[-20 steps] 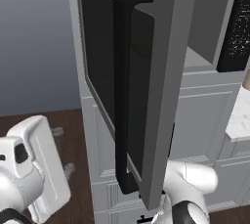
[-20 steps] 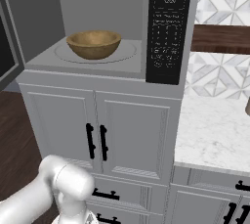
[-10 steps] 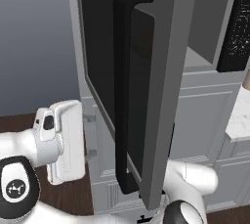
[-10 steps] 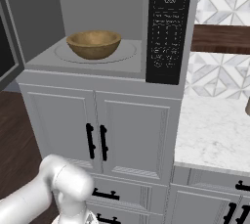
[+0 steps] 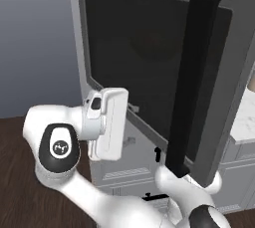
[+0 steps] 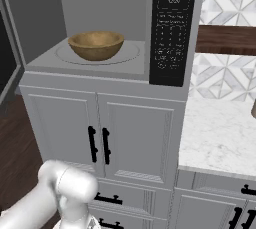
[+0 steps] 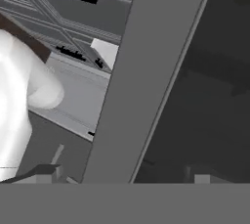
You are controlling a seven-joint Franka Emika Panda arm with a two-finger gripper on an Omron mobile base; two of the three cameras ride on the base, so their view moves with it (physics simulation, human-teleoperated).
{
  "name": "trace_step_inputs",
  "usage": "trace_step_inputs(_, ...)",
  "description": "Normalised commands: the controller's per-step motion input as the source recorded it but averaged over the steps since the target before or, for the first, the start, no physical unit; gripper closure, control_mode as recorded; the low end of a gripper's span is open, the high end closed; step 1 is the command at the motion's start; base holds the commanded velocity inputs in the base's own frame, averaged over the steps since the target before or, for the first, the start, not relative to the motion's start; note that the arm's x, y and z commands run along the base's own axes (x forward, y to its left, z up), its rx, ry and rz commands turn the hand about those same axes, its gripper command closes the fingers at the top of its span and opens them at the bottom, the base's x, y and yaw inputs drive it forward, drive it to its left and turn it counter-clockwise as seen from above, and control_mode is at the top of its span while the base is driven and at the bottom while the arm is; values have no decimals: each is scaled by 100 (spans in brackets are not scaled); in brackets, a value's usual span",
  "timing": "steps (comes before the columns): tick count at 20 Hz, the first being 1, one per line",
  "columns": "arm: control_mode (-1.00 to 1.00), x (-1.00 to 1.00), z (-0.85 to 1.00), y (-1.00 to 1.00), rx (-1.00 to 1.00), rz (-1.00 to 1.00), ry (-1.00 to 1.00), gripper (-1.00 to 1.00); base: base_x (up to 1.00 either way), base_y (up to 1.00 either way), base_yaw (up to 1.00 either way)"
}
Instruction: Open the microwave, place the bowl with waffle inside the microwave, then close the microwave door and turn it on.
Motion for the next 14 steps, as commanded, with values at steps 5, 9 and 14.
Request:
trace_step_inputs(5,-100,0,7,-78,0,-5,-22,-100,0,0,0)
trace_step_inputs(9,-100,-3,36,-76,0,0,-36,-100,0,0,0)
trace_step_inputs(14,-100,37,47,-77,0,0,-24,-100,0,0,0)
